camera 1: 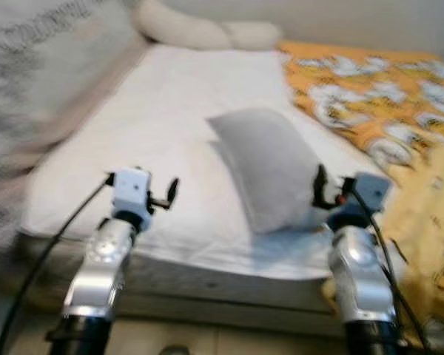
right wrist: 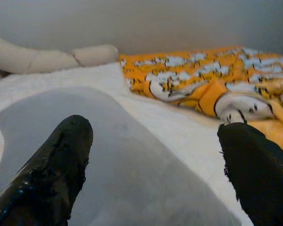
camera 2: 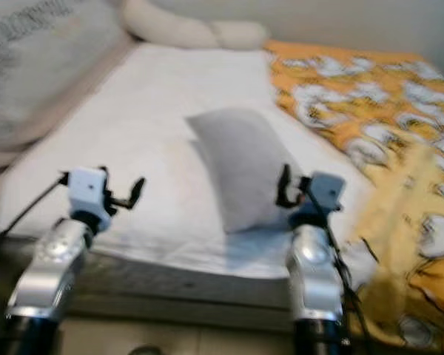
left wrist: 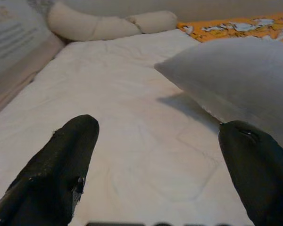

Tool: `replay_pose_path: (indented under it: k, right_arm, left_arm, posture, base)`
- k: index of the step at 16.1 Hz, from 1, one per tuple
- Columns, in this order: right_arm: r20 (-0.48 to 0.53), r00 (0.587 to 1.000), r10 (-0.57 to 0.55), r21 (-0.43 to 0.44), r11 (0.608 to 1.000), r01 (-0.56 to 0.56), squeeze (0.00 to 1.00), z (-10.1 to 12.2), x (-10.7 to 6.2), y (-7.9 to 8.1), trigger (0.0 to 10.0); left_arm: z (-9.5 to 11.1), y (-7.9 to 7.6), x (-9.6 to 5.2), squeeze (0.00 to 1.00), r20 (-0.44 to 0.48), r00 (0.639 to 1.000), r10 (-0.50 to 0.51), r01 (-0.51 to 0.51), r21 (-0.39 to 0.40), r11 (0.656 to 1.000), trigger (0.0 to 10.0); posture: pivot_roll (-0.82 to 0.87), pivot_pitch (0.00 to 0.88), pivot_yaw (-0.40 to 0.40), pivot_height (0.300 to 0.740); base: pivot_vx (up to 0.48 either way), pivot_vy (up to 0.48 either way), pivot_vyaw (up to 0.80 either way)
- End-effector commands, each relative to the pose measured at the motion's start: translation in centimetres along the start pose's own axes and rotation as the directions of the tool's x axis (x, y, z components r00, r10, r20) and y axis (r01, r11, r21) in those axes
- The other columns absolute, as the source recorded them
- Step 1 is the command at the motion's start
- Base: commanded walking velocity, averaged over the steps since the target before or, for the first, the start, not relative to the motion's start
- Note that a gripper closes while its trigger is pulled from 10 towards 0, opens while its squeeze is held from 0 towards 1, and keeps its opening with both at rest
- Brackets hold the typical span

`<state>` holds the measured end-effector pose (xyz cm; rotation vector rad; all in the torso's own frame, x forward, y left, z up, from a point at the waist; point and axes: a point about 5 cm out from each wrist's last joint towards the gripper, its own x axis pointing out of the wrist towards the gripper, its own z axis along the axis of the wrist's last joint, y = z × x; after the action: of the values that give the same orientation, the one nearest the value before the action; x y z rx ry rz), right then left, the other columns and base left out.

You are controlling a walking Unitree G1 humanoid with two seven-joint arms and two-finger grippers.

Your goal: Clean up the room

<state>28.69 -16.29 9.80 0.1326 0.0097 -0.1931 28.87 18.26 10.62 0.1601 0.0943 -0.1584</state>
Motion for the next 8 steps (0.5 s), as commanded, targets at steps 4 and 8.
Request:
replay_pose_path:
  k: [4, 8]
  right_arm:
    - [0.017, 0.997, 0.075, -0.042, 0.996, -0.074, 0.00, 0.65, 0.42, 0.59, 10.0]
    - [0.010, 0.996, 0.084, -0.046, 0.995, -0.083, 0.00, 0.62, 0.44, 0.63, 10.0]
  left_arm:
    - [0.33, -0.17, 0.20, 0.00, 0.017, 1.000, 0.000, 0.000, -0.005, 1.000, 10.0]
    - [0.34, -0.19, 0.22, 0.00, 0.017, 1.000, 0.000, 0.000, -0.005, 1.000, 10.0]
  posture:
    - [0.09, 0.000, -0.014, 0.740]
    - [0.09, 0.000, -0.014, 0.740]
  base:
    - [0.244, 0.000, 0.00]
    - [0.240, 0.000, 0.00]
